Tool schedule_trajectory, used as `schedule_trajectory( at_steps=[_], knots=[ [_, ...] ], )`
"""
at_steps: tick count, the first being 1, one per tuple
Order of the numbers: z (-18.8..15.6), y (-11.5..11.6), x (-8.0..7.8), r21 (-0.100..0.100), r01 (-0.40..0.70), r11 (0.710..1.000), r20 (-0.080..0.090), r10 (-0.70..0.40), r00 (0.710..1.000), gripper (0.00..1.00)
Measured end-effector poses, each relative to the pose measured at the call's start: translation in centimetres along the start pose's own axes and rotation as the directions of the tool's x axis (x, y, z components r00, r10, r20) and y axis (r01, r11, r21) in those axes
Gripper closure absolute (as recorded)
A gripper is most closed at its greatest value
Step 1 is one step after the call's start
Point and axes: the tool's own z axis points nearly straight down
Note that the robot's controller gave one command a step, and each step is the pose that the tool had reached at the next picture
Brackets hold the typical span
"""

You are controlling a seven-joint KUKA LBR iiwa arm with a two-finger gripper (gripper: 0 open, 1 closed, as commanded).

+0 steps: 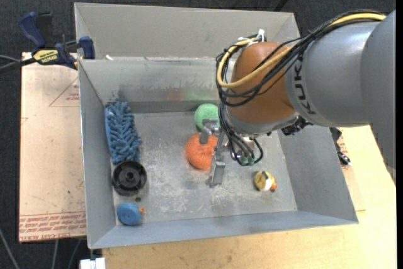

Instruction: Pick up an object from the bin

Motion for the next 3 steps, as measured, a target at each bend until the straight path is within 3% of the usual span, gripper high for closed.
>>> schedule_trajectory(
  at_steps=[1,2,3],
  knots=[
    [5.4,-0.2,-1.4,0.000,0.148,0.989,-0.002,-0.148,0.989,1.00],
    [5.4,-0.2,-1.4,0.000,0.148,0.989,-0.002,-0.148,0.989,1.00],
    [-13.0,0.1,-2.2,-0.001,0.135,0.991,0.010,-0.135,0.991,1.00]
  ],
)
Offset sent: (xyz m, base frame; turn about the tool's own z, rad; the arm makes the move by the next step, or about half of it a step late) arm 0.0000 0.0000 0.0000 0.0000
